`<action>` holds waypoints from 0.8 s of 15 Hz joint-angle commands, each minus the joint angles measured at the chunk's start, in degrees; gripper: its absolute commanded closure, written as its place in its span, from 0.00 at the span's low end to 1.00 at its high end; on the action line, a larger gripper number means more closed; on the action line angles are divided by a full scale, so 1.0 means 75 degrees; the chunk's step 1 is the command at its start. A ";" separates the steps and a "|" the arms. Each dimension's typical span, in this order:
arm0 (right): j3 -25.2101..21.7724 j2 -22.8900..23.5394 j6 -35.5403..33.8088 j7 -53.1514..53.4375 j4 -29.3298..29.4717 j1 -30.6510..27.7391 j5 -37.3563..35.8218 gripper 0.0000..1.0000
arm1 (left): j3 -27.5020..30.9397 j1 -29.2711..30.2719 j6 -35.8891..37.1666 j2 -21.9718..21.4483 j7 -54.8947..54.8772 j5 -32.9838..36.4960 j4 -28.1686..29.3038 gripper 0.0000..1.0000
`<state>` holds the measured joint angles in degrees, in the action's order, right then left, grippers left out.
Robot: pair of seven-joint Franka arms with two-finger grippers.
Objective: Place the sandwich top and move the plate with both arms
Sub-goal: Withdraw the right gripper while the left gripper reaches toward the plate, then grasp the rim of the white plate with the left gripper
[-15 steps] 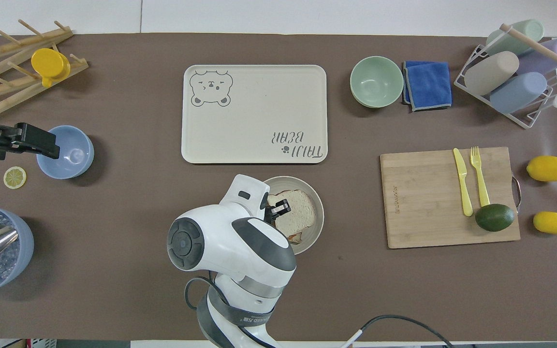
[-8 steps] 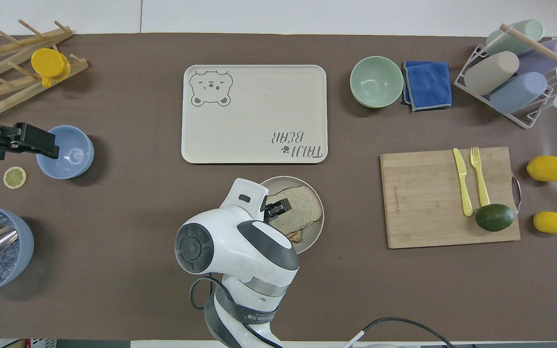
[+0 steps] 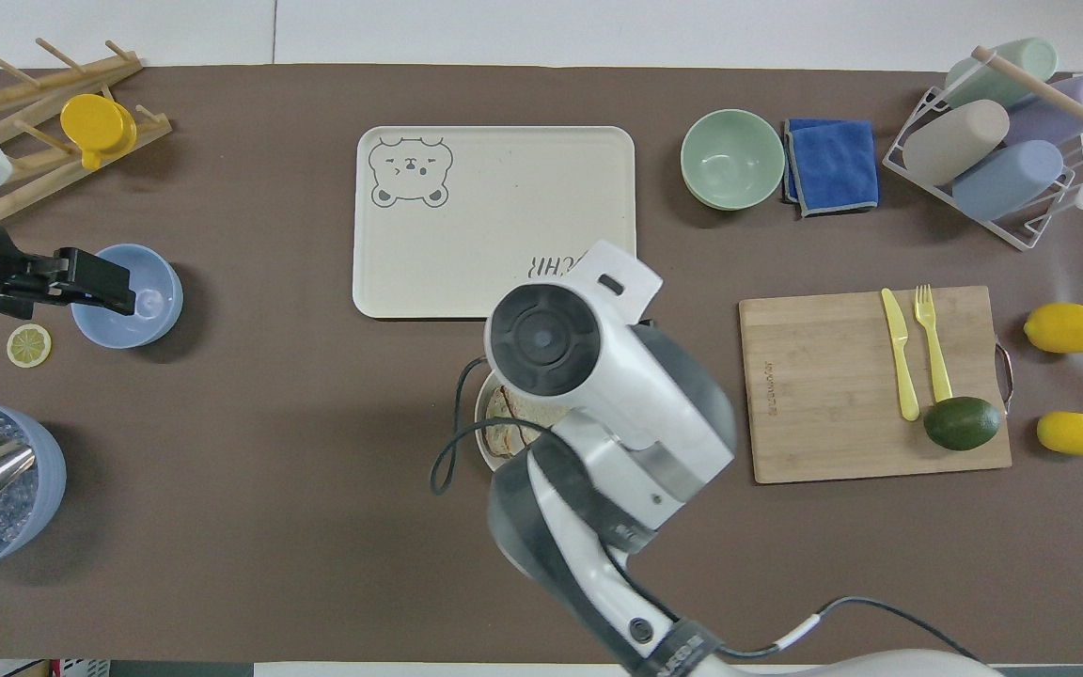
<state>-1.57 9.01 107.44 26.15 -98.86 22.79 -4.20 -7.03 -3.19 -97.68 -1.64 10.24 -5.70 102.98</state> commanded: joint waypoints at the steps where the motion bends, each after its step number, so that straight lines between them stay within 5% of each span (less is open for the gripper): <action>1: -0.0024 -0.0753 -0.0705 -0.1079 -0.0039 -0.0985 0.0652 0.00 | 0.0047 -0.0837 -0.1385 -0.0532 0.0929 -0.0353 0.1617 0.00; 6: -0.1348 -0.1588 -0.2206 -0.2979 0.0091 -0.1152 0.0515 0.00 | 0.0047 -0.1986 -0.3786 -0.0239 0.0955 -0.1080 0.3164 0.00; 12: -0.1502 -0.1461 -0.2313 -0.4084 0.0113 -0.1900 0.0513 0.00 | 0.0047 -0.3112 -0.5548 0.0580 0.0931 -0.1970 0.3871 0.15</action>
<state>-13.60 -2.95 90.21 -2.86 -98.53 10.53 -1.14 -7.56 -24.60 -136.68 1.59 17.19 -18.72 131.27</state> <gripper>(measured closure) 0.000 0.115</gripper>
